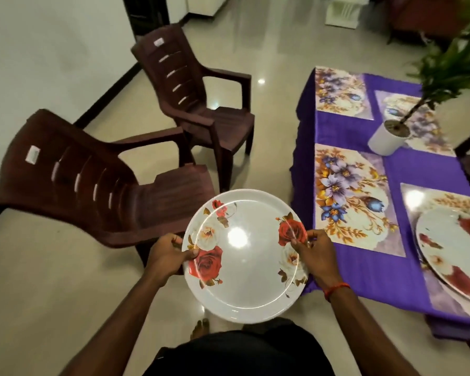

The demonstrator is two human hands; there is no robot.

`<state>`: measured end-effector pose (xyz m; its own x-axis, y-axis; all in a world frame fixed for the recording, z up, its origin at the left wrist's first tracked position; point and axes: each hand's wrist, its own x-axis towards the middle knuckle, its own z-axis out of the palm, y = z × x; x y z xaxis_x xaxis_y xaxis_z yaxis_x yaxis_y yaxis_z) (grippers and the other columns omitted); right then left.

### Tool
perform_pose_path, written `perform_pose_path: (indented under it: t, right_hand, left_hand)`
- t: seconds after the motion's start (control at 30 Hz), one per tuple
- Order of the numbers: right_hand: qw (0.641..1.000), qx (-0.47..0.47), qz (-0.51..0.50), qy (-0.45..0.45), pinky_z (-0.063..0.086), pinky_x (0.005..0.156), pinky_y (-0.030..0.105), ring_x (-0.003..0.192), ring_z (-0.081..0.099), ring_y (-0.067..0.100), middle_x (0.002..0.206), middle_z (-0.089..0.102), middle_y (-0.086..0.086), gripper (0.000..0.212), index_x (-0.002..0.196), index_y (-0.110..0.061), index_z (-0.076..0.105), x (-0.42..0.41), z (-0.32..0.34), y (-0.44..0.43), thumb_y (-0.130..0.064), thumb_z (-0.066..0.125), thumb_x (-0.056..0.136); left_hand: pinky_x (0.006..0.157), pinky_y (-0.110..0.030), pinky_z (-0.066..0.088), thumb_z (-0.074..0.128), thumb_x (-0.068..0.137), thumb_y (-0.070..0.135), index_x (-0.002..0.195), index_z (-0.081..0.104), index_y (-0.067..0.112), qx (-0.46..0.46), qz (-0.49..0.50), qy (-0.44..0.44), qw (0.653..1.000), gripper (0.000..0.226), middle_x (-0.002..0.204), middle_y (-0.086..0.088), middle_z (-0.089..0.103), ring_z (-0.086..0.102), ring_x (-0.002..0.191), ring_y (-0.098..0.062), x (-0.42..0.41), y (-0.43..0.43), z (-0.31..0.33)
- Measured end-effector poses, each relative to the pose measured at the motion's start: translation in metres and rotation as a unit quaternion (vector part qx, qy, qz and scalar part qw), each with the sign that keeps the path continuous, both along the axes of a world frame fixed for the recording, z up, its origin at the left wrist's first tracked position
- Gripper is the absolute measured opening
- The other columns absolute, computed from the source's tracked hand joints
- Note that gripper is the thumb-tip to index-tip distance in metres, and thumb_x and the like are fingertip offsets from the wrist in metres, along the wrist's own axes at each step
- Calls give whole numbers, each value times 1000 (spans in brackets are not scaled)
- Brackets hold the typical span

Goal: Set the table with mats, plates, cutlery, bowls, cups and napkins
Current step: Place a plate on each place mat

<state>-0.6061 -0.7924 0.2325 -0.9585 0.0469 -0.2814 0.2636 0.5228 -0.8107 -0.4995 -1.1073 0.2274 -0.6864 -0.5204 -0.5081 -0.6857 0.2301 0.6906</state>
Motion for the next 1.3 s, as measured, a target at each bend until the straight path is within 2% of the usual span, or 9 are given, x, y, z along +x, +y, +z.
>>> perform_pose_path:
  t: [0.17,0.4,0.47,0.6,0.73,0.77,0.9,1.07,1.3]
  right_hand:
    - [994,-6,-110,-2,43,61,22,81,59,8,87,61,-8,22,96,-17,57,13,2,12,-22,77,87]
    - [972,22,-234,-4,59,74,40,85,67,21,92,67,2,28,100,-15,61,7,-8,42,-24,81,83]
    - [963,16,-270,-1,60,76,42,85,68,23,92,69,3,27,99,-17,63,-1,-15,53,-24,82,81]
    - [947,20,-321,-12,56,73,35,88,67,25,95,69,6,25,99,-13,64,-23,-25,71,-22,81,83]
    - [934,22,-357,-18,50,71,30,89,65,25,93,67,4,26,101,-12,64,-47,-32,86,-19,81,83]
    - [931,18,-364,-17,49,72,30,89,64,25,93,66,4,27,103,-11,64,-52,-35,91,-18,81,83]
    - [923,-4,-383,-31,56,81,37,93,65,23,101,68,5,31,111,-9,66,-73,-47,105,-18,80,84]
    - [911,-34,-409,-41,54,81,36,96,63,23,102,67,4,28,110,-11,65,-85,-50,110,-16,78,86]
    - [875,-50,-479,-47,57,81,40,92,65,19,97,69,0,23,102,-16,67,-107,-61,133,-20,80,83]
  left_hand:
    - [67,-47,64,87,78,15,89,62,10,62,-86,-1,994,28,83,-7,75,76,71,-23,-50,-5,2]
    - [43,-29,55,87,78,15,82,65,10,59,-186,6,981,22,62,1,72,71,53,-15,-129,23,-4]
    - [40,-25,51,87,78,15,83,66,9,55,-214,2,975,23,66,-1,72,70,53,-15,-154,33,-8]
    - [47,-23,53,84,81,20,90,64,11,56,-274,-18,960,24,83,-6,75,73,65,-17,-202,57,-12]
    - [66,-50,64,87,78,28,90,71,8,81,-310,-31,947,28,79,-8,78,77,71,-27,-250,74,-15]
    - [66,-50,63,88,77,29,88,71,8,82,-313,-35,946,29,77,-7,78,77,70,-26,-262,80,-16]
    - [48,-29,56,86,79,31,82,67,13,56,-334,-33,940,27,68,0,75,74,59,-16,-304,103,-10]
    - [50,-29,58,85,78,39,96,72,10,41,-375,-48,925,37,79,-2,78,76,66,-17,-335,114,-12]
    - [59,-38,63,84,79,47,92,73,8,21,-431,-58,900,42,76,-4,77,76,66,-20,-416,168,-8]
